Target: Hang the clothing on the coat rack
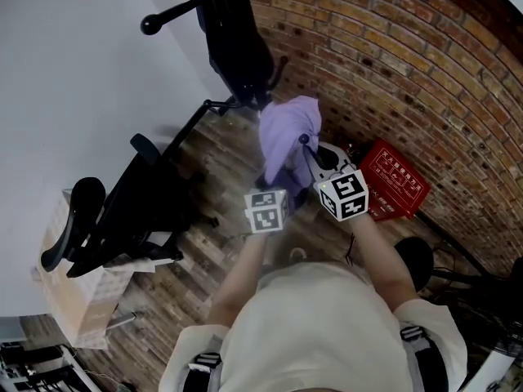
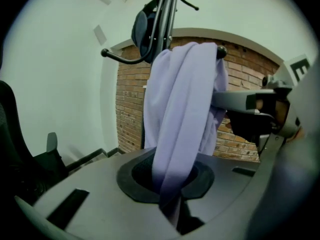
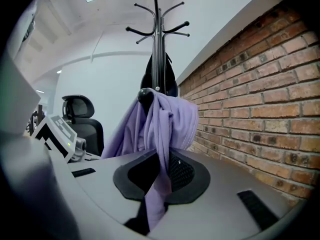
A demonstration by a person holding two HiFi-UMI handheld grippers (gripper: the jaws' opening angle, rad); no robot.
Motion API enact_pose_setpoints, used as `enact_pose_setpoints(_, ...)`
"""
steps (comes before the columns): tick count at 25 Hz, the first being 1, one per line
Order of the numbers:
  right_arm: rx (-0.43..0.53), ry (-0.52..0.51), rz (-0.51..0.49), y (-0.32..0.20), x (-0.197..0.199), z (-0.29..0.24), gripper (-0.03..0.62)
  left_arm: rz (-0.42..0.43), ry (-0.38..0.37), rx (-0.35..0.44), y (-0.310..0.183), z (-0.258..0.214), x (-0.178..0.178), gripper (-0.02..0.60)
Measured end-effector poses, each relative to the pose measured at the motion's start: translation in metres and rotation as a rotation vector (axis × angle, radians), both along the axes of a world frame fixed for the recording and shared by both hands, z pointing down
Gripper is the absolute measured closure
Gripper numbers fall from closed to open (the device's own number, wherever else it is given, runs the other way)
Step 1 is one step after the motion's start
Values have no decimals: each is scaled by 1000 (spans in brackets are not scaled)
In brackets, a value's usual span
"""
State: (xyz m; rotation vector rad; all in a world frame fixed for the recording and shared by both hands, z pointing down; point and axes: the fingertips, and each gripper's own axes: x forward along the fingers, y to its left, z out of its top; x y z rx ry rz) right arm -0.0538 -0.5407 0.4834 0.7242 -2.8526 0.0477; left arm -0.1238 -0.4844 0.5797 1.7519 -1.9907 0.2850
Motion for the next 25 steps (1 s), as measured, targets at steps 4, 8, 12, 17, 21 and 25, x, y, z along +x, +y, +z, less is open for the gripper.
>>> enact_pose_setpoints(4, -22, -13, 6, 8, -3, 2, 569, 45, 7, -2, -3, 3, 17, 545)
enact_pose_setpoints(8, -45, -34, 13, 16, -6, 3, 569, 75, 6, -1, -4, 3, 27, 545)
enact_pose_setpoints(12, -37, -29, 23, 19, -6, 3, 569, 79, 9, 6, -1, 1, 26, 545)
enact_pose_setpoints(17, -15, 0, 57, 17, 0, 1, 569, 95, 17, 2, 6, 3, 21, 545)
enact_pose_setpoints(21, -12, 8, 72, 21, 6, -3, 518, 113, 45, 17, 15, -3, 21, 457)
enact_pose_setpoints(25, -18, 3, 113, 25, 19, -9, 481, 104, 43, 46, 29, -10, 18, 330)
